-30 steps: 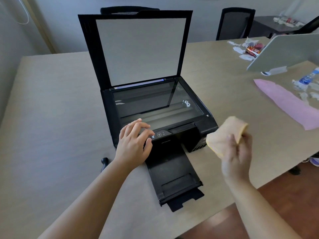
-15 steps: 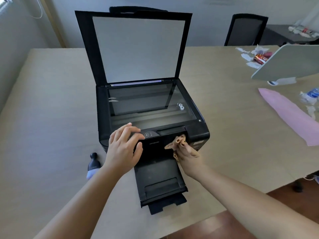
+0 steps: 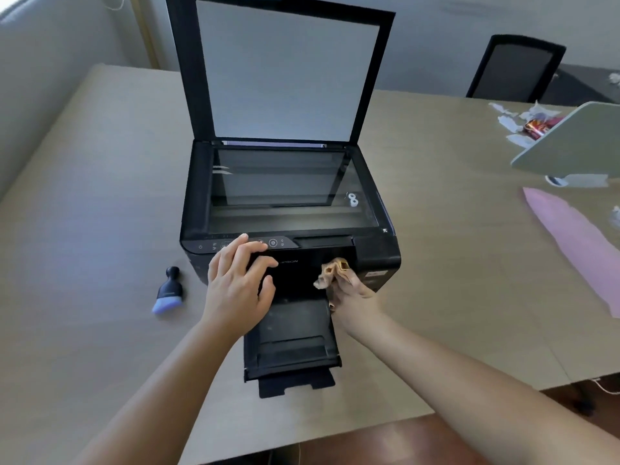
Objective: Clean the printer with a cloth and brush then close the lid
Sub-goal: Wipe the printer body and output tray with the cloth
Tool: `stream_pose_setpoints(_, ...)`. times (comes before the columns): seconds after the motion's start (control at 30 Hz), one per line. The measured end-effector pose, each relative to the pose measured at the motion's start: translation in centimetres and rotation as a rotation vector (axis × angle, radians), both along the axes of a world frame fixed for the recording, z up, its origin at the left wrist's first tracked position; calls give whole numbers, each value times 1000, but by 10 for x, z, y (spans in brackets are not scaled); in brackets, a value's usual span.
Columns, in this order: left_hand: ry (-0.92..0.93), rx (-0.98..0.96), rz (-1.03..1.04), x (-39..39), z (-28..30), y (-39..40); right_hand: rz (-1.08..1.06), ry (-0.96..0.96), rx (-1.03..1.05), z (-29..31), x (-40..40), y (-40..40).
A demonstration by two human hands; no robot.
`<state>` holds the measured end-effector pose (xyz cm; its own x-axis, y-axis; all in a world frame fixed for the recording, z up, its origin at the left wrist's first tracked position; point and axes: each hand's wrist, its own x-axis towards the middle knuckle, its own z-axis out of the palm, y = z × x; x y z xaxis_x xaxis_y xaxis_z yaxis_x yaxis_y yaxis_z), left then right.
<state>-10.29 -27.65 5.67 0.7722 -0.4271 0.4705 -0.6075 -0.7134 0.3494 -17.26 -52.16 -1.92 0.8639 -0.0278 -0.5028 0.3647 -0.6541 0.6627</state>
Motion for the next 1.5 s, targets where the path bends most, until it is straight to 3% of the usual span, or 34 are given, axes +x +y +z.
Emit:
stream_pose_setpoints(0.03, -8, 11, -3, -2, 0, -2, 72, -44, -29, -1, 2, 0)
stream_pose_setpoints(0.13, -6, 64, -29, -9, 1, -5, 123, -111, 144, 14, -2, 8)
stream_pose_setpoints(0.3, 34, 204, -107, -19, 3, -24, 207, -617, 646, 42, -30, -28)
stream_pose_setpoints(0.4, 57, 293, -164, -25, 4, -46, 96, -785, 826, 56, -42, -52)
stream_pose_setpoints(0.53, 75, 354, -192, -30, 1, -68, -137, -949, 1296, 30, -38, -48)
stream_pose_setpoints(0.6, 74, 365, -196, -31, 0, -74, -336, -1059, 1504, 21, -36, -28)
stream_pose_setpoints(0.73, 55, 364, -180, -32, -3, -77, -1040, -1303, 1891, 43, -32, 31)
stream_pose_setpoints(0.83, 40, 367, -178, -33, -5, -76, -1588, -1286, 2180, 53, -23, 56)
stream_pose_setpoints(0.9, 31, 359, -183, -32, -5, -75, -1662, -1270, 2148, 60, -25, 61)
stream_pose_setpoints(1.03, 27, 366, -191, -29, -7, -73, -1318, -1338, 1833, 80, -29, 46)
stream_pose_setpoints(1.23, 46, 358, -179, -29, -6, -74, -1187, -1484, 1987, 96, -8, 13)
stream_pose_setpoints(1.3, 45, 351, -177, -28, -7, -73, -988, -1376, 1821, 88, -17, 7)
stream_pose_setpoints(1.37, 40, 346, -176, -27, -7, -72, -824, -1131, 1706, 70, -30, 0)
stream_pose_setpoints(1.43, 40, 350, -181, -28, -7, -72, -761, -933, 1681, 55, -39, -5)
stream_pose_setpoints(1.5, 39, 347, -180, -28, -7, -72, -757, -904, 1667, 51, -40, -10)
